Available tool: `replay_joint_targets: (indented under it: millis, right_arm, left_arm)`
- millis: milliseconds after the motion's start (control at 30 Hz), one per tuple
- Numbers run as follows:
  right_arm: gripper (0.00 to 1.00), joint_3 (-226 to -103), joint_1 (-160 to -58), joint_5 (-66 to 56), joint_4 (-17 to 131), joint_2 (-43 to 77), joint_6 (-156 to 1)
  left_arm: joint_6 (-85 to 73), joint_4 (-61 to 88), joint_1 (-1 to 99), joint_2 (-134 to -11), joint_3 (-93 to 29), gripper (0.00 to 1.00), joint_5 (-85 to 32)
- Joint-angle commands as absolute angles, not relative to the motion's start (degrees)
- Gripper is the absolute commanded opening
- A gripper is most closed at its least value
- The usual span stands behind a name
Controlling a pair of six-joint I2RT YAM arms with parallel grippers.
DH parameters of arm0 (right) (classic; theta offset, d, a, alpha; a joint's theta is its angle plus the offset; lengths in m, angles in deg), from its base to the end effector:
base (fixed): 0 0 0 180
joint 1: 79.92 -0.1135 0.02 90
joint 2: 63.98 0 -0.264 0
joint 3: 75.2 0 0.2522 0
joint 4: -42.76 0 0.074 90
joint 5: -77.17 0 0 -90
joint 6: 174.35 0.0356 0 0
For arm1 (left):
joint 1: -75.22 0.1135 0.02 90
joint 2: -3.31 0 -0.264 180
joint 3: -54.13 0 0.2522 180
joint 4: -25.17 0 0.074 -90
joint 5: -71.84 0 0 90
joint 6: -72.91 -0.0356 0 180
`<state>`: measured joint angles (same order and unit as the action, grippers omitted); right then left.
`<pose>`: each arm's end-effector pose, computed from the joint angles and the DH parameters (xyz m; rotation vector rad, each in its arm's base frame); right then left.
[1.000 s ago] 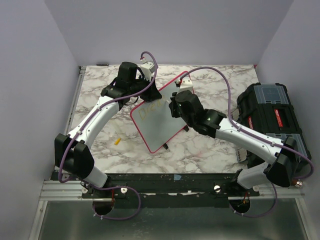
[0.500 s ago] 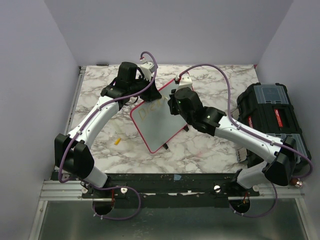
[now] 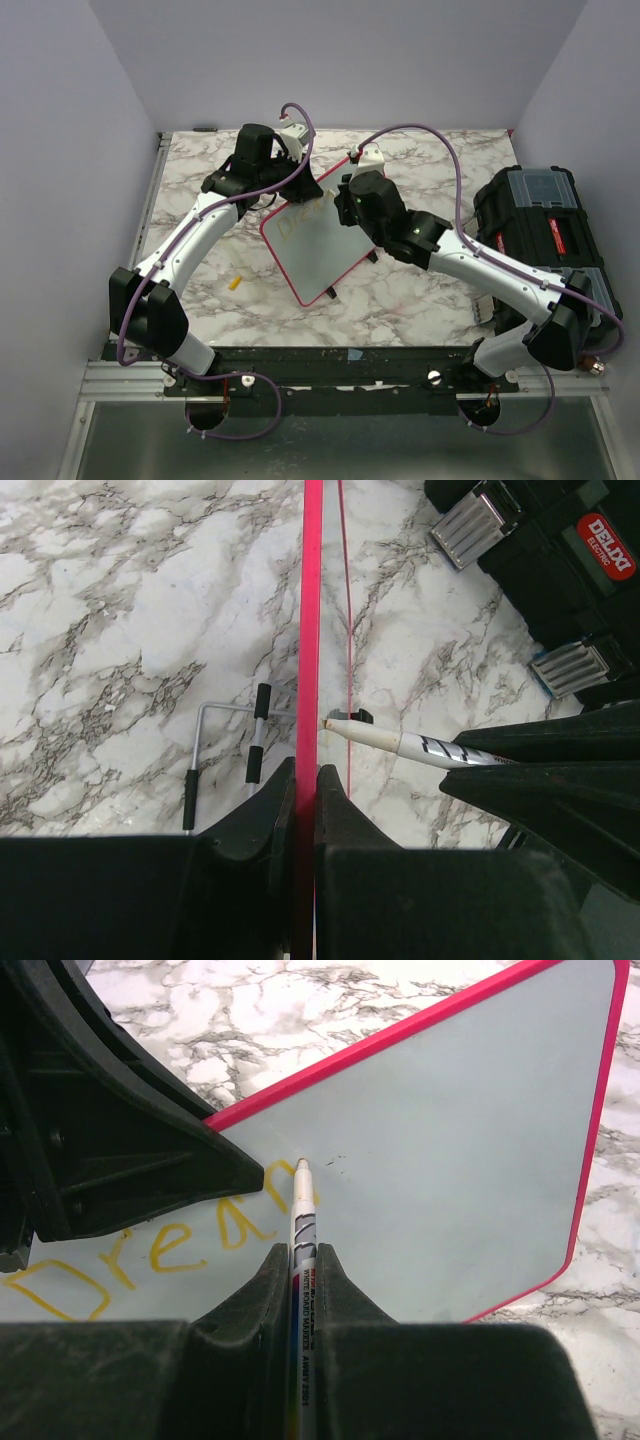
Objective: Write a sentence on the whiteboard
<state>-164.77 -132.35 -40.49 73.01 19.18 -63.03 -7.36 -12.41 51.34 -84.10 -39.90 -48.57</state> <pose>0.2178 0.2560 0.3611 -0.2195 1.9429 0.3745 0.3113 -0.1575 0.3524 0.5890 2.0783 -0.9050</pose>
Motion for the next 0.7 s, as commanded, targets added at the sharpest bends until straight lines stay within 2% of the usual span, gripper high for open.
replay_joint_targets:
  millis: [0, 667]
  right_arm:
    - [0.01, -166.40, -131.88, -40.79, 70.78, 20.93, -63.09]
    - [0.01, -164.50, -130.67, -43.42, 70.28, 21.10, -61.31]
  left_arm:
    - [-12.58, -16.81, 50.08, -84.52, -37.68, 0.00, -45.69]
    - [-12.55, -16.61, 50.12, -84.39, -37.47, 0.00, -45.77]
